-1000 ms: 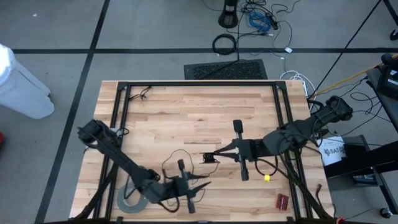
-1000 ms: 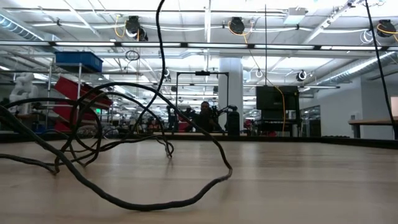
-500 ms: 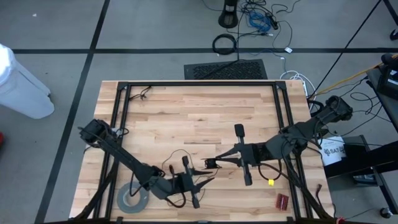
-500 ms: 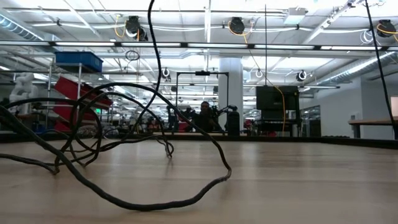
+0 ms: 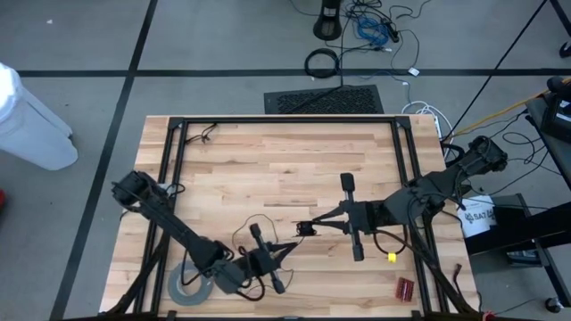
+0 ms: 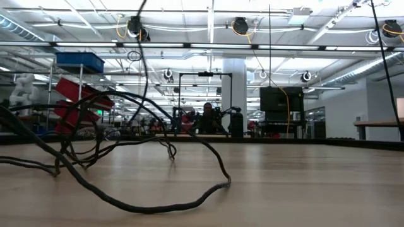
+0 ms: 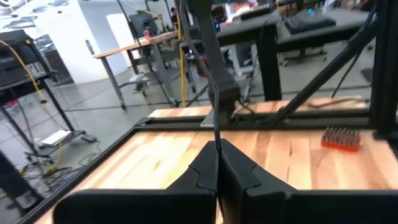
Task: Coil cords
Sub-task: Coil the black wire onto the spool
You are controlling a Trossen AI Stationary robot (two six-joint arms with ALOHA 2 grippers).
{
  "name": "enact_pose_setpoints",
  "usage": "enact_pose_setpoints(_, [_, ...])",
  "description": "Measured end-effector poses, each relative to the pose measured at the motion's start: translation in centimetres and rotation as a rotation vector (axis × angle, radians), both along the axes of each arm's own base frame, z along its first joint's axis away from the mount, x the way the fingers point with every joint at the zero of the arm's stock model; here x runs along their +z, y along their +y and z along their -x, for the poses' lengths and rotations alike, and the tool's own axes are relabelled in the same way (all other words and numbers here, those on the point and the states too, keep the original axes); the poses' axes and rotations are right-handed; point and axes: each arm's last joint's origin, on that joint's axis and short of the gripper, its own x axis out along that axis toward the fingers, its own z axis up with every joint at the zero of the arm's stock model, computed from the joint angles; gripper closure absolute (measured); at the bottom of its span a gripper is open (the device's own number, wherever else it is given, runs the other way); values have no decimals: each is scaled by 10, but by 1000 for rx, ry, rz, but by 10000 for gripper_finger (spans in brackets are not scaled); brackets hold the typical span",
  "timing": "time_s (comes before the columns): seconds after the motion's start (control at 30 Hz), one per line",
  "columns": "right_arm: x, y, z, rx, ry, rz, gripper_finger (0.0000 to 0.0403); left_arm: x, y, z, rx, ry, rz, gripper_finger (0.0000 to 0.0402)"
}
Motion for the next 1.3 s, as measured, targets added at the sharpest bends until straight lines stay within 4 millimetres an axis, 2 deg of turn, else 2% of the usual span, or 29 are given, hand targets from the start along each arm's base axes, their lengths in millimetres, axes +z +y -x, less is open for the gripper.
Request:
enact_pose_setpoints(0.2, [-6, -1, 1, -5, 62, -8, 403, 12, -6, 28, 33, 63, 6, 398])
enact_pose_setpoints(0.4, [-18, 3, -5, -21, 137, -26, 403, 31, 1, 53, 3, 100, 44, 399])
enact_pose_setpoints(0.6, [-35, 7, -21, -42, 199, -15, 403, 47, 8, 65, -79, 128, 72, 399])
enact_pose_setpoints(0.77, [-54, 9, -34, -80, 278, -18, 403, 52, 15, 74, -120, 160, 124, 400])
enact_pose_setpoints(0.9, [-69, 11, -48, -108, 317, -33, 403, 55, 21, 75, -163, 170, 226, 400])
enact_pose_setpoints(1.03, [-82, 7, -64, -174, 333, -122, 403, 56, 28, 70, -181, 173, 316, 400])
enact_pose_setpoints(1.2, [-96, 6, -74, -279, 342, -142, 403, 56, 39, 61, -201, 181, 428, 400])
enact_pose_setpoints(1.3, [-104, 9, -78, -281, 367, -126, 403, 54, 45, 57, -257, 253, 499, 400])
